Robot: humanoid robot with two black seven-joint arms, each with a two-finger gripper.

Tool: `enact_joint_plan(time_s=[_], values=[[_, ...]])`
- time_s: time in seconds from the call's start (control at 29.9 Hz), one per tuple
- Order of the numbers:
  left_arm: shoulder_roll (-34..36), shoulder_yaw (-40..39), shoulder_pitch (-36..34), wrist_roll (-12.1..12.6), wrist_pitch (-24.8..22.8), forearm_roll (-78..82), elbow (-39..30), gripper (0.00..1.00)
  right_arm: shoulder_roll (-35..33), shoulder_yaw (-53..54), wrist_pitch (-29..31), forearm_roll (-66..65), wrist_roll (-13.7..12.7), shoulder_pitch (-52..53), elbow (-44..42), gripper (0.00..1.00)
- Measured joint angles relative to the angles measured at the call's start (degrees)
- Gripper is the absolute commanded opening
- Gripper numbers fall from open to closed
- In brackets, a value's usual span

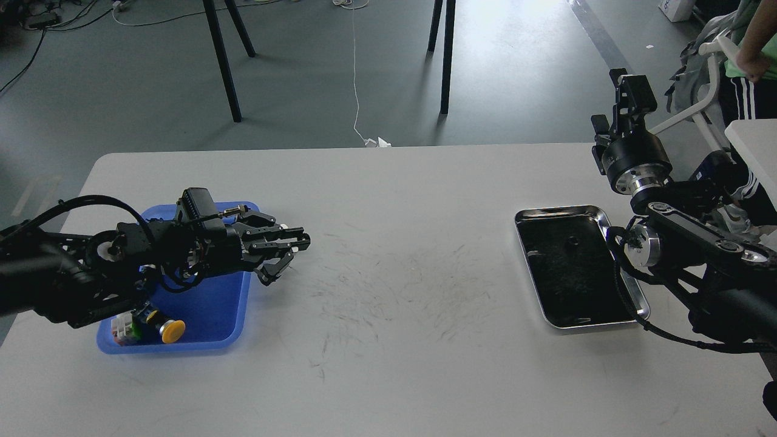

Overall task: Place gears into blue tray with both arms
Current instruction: 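Carry the black part into the blue tray and open the left gripper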

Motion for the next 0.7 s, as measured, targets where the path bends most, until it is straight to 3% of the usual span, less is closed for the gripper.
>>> enact_joint_plan(time_s=[0.33,0.7], values=[[10.28,-0.94,2.3,0.0,0.0,-0.21,-0.24,0.19,0.48,-0.08,0.0,-0.39,0.0,0.14,0.0,0.95],[13.39,-1.73,6.02,0.0,0.0,-0.21,-0.16,0.2,0.5,-0.08,0.0,-0.44,0.0,0.42,0.12,0.95]])
